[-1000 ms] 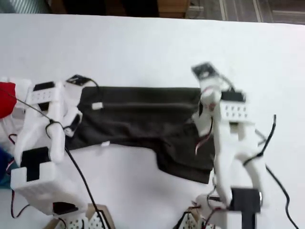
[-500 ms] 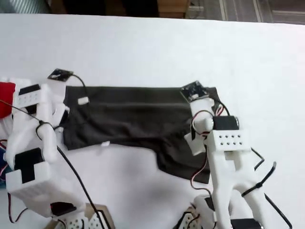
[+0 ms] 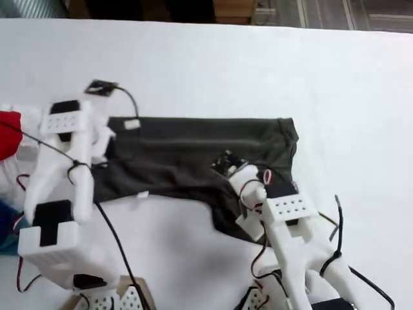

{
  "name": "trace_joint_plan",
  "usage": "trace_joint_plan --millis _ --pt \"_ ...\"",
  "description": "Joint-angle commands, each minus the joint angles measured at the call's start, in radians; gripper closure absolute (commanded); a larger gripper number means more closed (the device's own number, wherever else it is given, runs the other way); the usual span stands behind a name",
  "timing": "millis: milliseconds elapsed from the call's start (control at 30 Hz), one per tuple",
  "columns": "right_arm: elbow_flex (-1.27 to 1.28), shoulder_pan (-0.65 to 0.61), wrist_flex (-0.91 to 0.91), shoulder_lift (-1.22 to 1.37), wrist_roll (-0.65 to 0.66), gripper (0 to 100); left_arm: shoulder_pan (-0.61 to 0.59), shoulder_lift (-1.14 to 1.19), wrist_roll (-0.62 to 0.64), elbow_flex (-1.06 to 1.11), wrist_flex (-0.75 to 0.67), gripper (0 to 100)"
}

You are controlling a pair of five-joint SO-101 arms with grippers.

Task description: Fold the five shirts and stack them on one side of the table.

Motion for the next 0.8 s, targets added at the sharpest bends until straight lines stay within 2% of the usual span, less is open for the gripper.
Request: trace_joint_plan --millis 0,100,267,400,467,533,767 --pt "0.005 0.047 -0.036 -0.03 0.006 92.7 0.026 -0.051 0.008 0.041 -0.091 98" --pt "0.009 0.061 -0.033 -0.03 0.006 89.2 0.026 -0.049 0.008 0.087 -0.163 98" --pt "0.072 0.047 -0.033 -0.03 0.006 90.5 0.025 0.052 0.012 0.059 -0.178 98" --pt "0.078 0.05 -0.044 -0.036 0.006 90.9 -0.002 0.206 0.015 -0.01 -0.169 98" --pt "0.078 0.05 -0.07 -0.038 0.006 93.3 -0.009 0.249 0.015 -0.068 -0.121 98" --pt "0.077 0.05 -0.091 -0.038 0.006 98.6 -0.011 0.27 0.014 -0.099 -0.1 98" --pt "0.057 0.05 -0.09 -0.039 0.006 97.8 -0.005 0.285 0.014 -0.104 -0.094 98"
